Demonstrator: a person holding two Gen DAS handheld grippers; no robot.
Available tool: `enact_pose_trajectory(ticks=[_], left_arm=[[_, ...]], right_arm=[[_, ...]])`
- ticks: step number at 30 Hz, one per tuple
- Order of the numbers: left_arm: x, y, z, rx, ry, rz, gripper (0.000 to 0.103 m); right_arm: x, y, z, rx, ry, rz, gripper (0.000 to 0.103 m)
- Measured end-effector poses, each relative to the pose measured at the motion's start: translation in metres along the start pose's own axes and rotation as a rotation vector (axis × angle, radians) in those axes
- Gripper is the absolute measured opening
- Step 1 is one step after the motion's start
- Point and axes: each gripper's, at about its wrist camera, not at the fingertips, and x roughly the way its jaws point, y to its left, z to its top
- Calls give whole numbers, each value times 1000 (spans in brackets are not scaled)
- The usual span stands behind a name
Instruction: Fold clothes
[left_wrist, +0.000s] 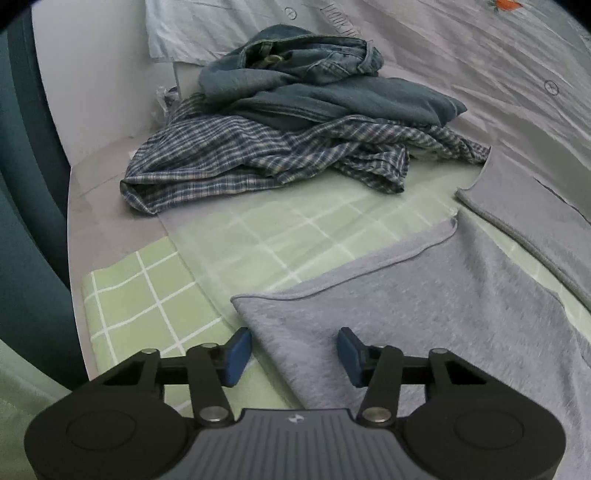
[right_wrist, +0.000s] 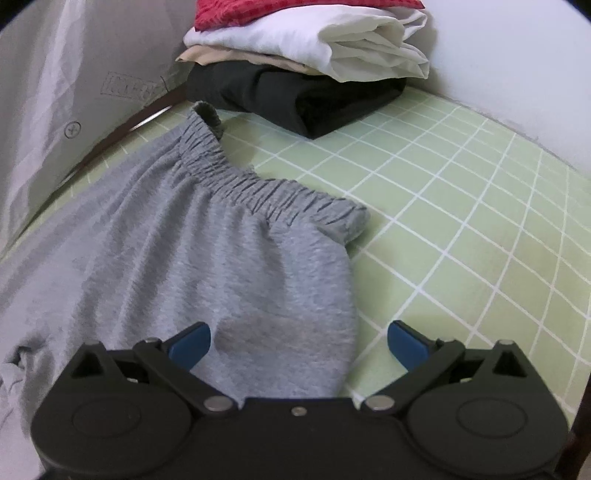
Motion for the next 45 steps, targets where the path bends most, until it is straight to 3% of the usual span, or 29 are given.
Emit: enact_pose_trajectory(ticks=[4, 6, 8, 15, 18, 20, 22, 33, 38, 42, 45], left_arm=[[-4, 9, 1, -46, -1, 26, 23], [-7, 15, 3, -89, 1, 7, 15], [-9, 17, 5, -100, 1, -4, 15], [-10, 4, 5, -52, 13, -54, 16], [-6, 0, 1, -43, 38, -76, 16], [-6, -1, -1, -49, 38, -78, 16], [-6, 1, 0, -67, 44, -91, 16], [-4, 13, -2, -116, 39, -146, 20], [2, 7, 5, -100, 33, -149, 38], [7, 4, 12, -98, 32, -106, 54], [11, 4, 14, -107, 25, -79, 56]], right_arm=[[1, 8, 3, -40, 19, -80, 86], [-1, 11, 3, -57, 16, -75, 77], [-4, 13, 3, -63, 19, -64, 69], [-8, 11, 2, -66, 13, -36, 61], [-9, 9, 2, -75, 6, -26, 48], [-11, 7, 2, -73, -1, -2, 24], [-14, 4, 3, -57, -6, 29, 12], [-13, -8, 2, 43, 22, 56, 10], [-13, -5, 5, 50, 28, 62, 26], [-10, -2, 10, 59, 23, 36, 41], [-7, -5, 14, 86, 22, 45, 37]])
